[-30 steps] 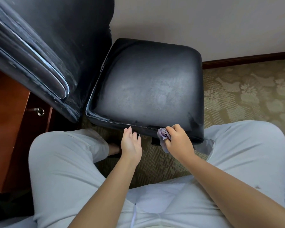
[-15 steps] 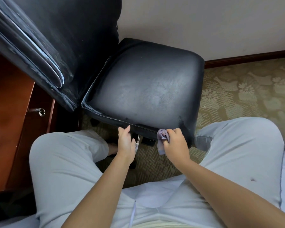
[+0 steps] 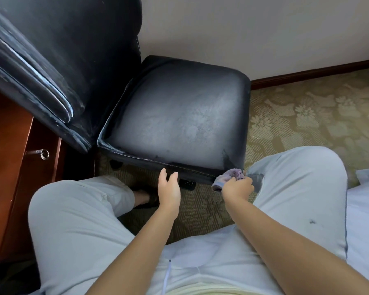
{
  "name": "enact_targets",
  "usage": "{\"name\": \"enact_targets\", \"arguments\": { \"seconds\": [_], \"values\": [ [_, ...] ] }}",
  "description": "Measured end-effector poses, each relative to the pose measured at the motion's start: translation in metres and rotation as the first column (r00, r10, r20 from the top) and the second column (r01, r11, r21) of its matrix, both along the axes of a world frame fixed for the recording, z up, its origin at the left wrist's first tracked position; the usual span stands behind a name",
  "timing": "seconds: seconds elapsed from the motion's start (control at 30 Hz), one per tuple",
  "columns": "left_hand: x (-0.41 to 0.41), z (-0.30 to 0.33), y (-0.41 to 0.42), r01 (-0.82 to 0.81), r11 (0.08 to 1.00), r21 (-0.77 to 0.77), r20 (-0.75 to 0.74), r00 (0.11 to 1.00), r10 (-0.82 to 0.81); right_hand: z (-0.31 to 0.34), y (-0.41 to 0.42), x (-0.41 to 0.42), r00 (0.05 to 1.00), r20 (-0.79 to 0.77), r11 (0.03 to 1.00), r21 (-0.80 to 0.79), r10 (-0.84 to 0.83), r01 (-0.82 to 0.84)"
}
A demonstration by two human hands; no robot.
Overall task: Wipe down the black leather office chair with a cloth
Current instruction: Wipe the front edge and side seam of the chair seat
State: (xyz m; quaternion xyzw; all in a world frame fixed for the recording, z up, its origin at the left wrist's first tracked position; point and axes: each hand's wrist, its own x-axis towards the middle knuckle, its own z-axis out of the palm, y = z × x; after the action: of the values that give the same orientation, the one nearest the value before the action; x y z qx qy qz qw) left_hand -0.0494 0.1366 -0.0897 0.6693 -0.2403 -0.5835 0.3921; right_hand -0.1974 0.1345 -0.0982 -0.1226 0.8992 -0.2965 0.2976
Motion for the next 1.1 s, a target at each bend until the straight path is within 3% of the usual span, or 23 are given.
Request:
{"name": "enact_targets", "arguments": {
  "seconds": [0.03,0.07,0.13,0.2,0.27,0.37,0.43,0.5,0.57,0.6,0.67,0.7,0.77,0.8,0.87,0.93,0.97,1.03,1.1],
  "values": [
    [-0.002,-0.002,0.005,0.09,0.991,-0.1,0.239,0.969,-0.064,0.0,0.0,0.001,0.998,-0.044,0.998,-0.052,0.042,-0.044],
    [-0.003,-0.006,0.01,0.239,0.953,-0.188,0.457,0.88,-0.131,0.0,0.001,0.001,0.984,-0.122,0.985,-0.099,0.127,-0.139],
    [-0.004,-0.019,0.013,0.591,0.783,-0.192,0.741,0.611,-0.279,0.001,0.006,0.002,0.903,-0.287,0.921,-0.131,0.32,-0.367],
    [-0.006,-0.027,0.008,0.793,0.607,-0.047,0.87,0.331,-0.364,0.0,0.01,0.005,0.824,-0.381,0.864,-0.11,0.42,-0.492],
    [-0.009,-0.028,0.001,0.861,0.503,0.077,0.934,0.114,-0.338,-0.005,0.012,0.005,0.794,-0.407,0.854,-0.061,0.451,-0.517],
    [-0.012,-0.029,-0.002,0.876,0.441,0.194,0.946,-0.048,-0.321,-0.016,0.009,-0.002,0.951,-0.181,0.967,0.005,0.25,-0.253],
    [-0.011,-0.03,-0.001,0.87,0.424,0.25,0.933,-0.101,-0.345,-0.019,0.002,-0.009,0.999,-0.042,0.995,0.1,0.033,-0.029],
    [-0.008,-0.029,-0.002,0.87,0.397,0.292,0.923,-0.147,-0.355,-0.023,-0.003,-0.014,0.997,0.028,0.985,0.156,-0.074,0.069],
    [-0.008,-0.027,-0.002,0.873,0.379,0.307,0.916,-0.162,-0.367,-0.024,-0.002,-0.018,0.976,0.169,0.986,0.115,-0.136,0.118],
    [-0.009,-0.026,-0.002,0.874,0.38,0.303,0.914,-0.154,-0.375,-0.023,0.001,-0.019,0.937,0.311,0.988,0.044,-0.157,0.151],
    [-0.011,-0.025,0.0,0.876,0.391,0.281,0.912,-0.116,-0.394,-0.018,0.005,-0.02,0.766,0.605,0.958,-0.018,-0.216,0.285],
    [-0.011,-0.025,0.0,0.878,0.393,0.272,0.909,-0.101,-0.404,-0.014,0.003,-0.019,0.652,0.691,0.918,0.044,-0.312,0.393],
    [-0.011,-0.024,0.001,0.88,0.387,0.275,0.906,-0.102,-0.412,-0.007,0.001,-0.008,0.45,0.758,0.83,0.21,-0.473,0.517],
    [-0.012,-0.024,0.001,0.879,0.385,0.281,0.904,-0.107,-0.415,-0.002,0.002,0.003,0.414,0.766,0.818,0.243,-0.492,0.521],
    [-0.01,-0.025,-0.001,0.875,0.384,0.294,0.895,-0.111,-0.432,0.012,0.006,0.028,0.428,0.812,0.863,0.17,-0.397,0.476],
    [-0.007,-0.027,-0.003,0.876,0.381,0.295,0.894,-0.112,-0.435,0.023,0.01,0.049,0.527,0.821,0.92,-0.004,-0.221,0.391],
    [-0.005,-0.027,-0.004,0.881,0.377,0.285,0.897,-0.106,-0.43,0.023,0.01,0.055,0.634,0.76,0.942,-0.09,-0.144,0.322],
    [-0.001,-0.026,-0.005,0.898,0.362,0.252,0.906,-0.086,-0.415,0.019,0.002,0.048,0.872,0.463,0.961,-0.129,-0.162,0.246],
    [0.001,-0.023,-0.004,0.902,0.352,0.249,0.915,-0.101,-0.39,0.014,-0.006,0.024,0.948,0.24,0.961,-0.126,-0.211,0.246]
  ]
}}
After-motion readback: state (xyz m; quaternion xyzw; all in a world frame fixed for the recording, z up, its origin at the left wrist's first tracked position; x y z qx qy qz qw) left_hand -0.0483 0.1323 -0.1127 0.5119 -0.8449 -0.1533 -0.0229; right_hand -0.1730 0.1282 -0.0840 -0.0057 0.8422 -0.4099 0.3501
